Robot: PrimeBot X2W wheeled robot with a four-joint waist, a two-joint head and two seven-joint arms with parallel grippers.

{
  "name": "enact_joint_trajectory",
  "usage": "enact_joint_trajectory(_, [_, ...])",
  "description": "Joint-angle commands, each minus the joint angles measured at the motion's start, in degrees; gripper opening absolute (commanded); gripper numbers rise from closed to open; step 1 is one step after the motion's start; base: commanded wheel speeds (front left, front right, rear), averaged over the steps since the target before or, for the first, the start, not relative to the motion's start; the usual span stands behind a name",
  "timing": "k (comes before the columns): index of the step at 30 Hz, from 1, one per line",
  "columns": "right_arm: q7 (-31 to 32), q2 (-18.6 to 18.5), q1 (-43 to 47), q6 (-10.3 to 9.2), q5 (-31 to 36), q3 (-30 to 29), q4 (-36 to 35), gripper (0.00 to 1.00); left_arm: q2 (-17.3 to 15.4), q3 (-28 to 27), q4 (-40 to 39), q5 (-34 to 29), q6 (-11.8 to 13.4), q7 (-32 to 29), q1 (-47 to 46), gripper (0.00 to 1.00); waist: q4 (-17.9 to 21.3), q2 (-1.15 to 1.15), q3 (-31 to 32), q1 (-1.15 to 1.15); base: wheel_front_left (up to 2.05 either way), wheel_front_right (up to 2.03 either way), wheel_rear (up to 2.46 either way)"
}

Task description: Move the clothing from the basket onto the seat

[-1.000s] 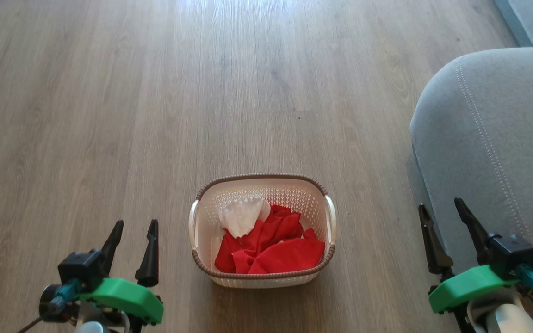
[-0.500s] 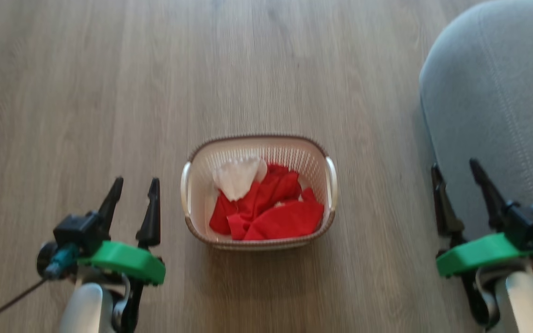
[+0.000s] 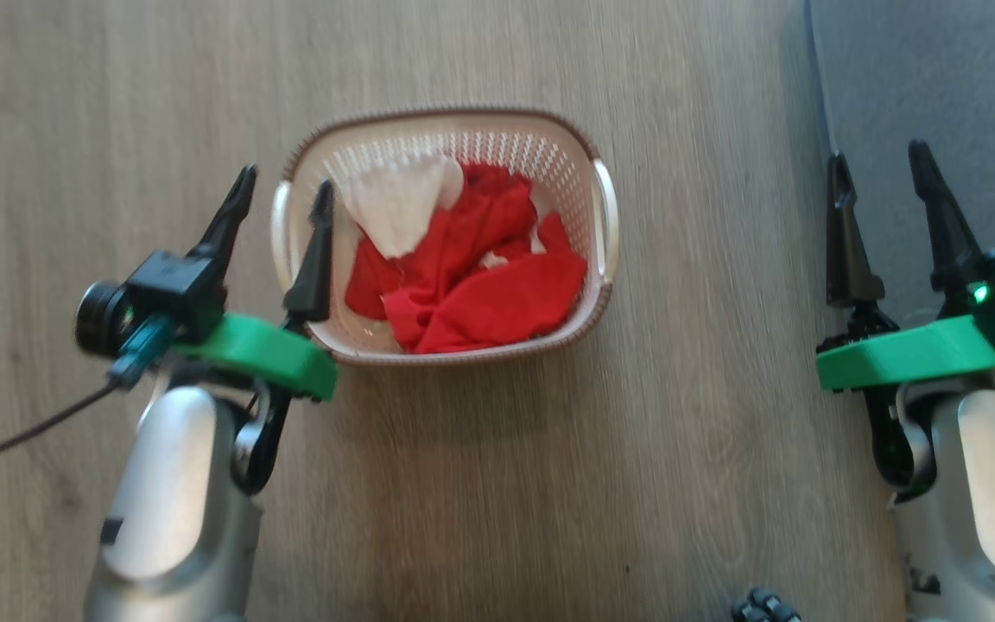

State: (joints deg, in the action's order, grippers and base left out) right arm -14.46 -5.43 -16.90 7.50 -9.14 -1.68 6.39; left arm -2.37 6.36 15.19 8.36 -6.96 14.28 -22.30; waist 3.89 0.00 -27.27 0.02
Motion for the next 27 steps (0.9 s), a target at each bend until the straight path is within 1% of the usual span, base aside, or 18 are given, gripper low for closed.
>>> enact_joint_trajectory(1, [-0.5,0.5,-0.9,-0.01,0.2,1.3,-2.0,1.00,-1.2,-0.3,-0.5,-0.9,-0.3,0.7,-2.1,1.00,1.9,0.00,-4.2,-0.02,0.00,0.00,0.00])
enact_joint_trajectory(6, [-0.5,1.1,-3.0,-0.01,0.0,1.9,-2.1,1.00,-1.4,3.4,3.5,-3.5,-0.3,-1.6,-8.4,1.00,3.2,0.00,-7.7,-0.02,0.00,0.00,0.00])
enact_joint_trajectory(9, [-0.5,1.4,-4.0,-0.01,-0.1,2.5,-2.2,1.00,-1.3,5.6,6.5,-5.3,-0.1,-4.4,-11.9,1.00,4.5,0.00,-9.5,-0.02,0.00,0.00,0.00])
enact_joint_trajectory(12, [-0.5,1.8,-5.1,-0.01,-0.5,3.5,-2.4,1.00,-1.6,7.8,10.4,-7.4,-0.1,-7.8,-15.0,1.00,6.4,0.00,-11.4,-0.02,0.00,0.00,0.00])
enact_joint_trajectory(17, [-0.5,2.3,-6.3,-0.01,-1.5,4.6,-3.8,1.00,-2.2,9.3,15.5,-9.2,0.2,-11.1,-19.6,1.00,9.3,0.00,-15.1,-0.02,0.00,0.00,0.00])
enact_joint_trajectory(20, [-0.5,2.5,-6.5,-0.01,-2.1,4.6,-5.4,1.00,-3.0,9.9,18.9,-10.5,0.7,-13.0,-22.4,1.00,10.5,0.00,-17.5,-0.02,0.00,0.00,0.00])
enact_joint_trajectory(25, [-0.5,2.5,-6.6,-0.01,-4.8,5.8,-7.8,1.00,-4.3,10.4,24.9,-12.0,2.1,-15.9,-26.4,1.00,12.4,0.00,-20.5,-0.02,0.00,0.00,0.00])
enact_joint_trajectory(27, [-0.5,2.5,-6.5,-0.01,-5.9,6.2,-8.5,1.00,-5.0,10.5,27.0,-13.0,3.4,-16.9,-27.9,1.00,13.2,0.00,-21.3,-0.02,0.00,0.00,0.00])
